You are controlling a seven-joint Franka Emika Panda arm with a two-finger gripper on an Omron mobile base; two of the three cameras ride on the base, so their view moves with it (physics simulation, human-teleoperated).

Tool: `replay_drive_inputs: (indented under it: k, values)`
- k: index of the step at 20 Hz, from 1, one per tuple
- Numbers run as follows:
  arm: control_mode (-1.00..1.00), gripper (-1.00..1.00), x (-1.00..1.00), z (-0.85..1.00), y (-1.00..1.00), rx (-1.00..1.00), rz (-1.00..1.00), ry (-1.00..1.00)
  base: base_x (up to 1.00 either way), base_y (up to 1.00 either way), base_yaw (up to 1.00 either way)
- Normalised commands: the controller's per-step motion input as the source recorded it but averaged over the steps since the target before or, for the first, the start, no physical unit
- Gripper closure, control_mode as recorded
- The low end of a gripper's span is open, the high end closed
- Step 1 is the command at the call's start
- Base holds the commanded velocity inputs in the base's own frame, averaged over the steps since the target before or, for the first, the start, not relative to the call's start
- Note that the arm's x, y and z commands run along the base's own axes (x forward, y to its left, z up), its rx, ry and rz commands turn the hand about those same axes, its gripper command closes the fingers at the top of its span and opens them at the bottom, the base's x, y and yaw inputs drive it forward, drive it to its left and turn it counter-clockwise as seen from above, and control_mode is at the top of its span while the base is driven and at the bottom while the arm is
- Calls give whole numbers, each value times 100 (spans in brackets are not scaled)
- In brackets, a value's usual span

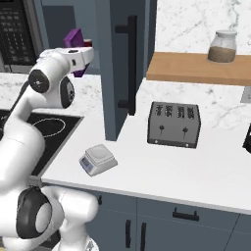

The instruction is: Pick the cereal and place it on the digital scale for weighing, and close the cabinet.

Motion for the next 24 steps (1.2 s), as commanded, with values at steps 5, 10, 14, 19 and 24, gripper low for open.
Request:
replay_drive_inputs:
  k: [5,10,14,19,24]
  values:
    - [-100,100,-100,0,16,0,-12,-4,0,0,0]
    - [-100,100,-96,0,6,0,0,0,0,0,0]
    - [-100,100,-68,2,0,9,14,0,0,0,0]
    - [-100,100,0,0,0,12,44,0,0,0,0]
    - [-100,100,9,-36,-1,0,35,0,0,0,0]
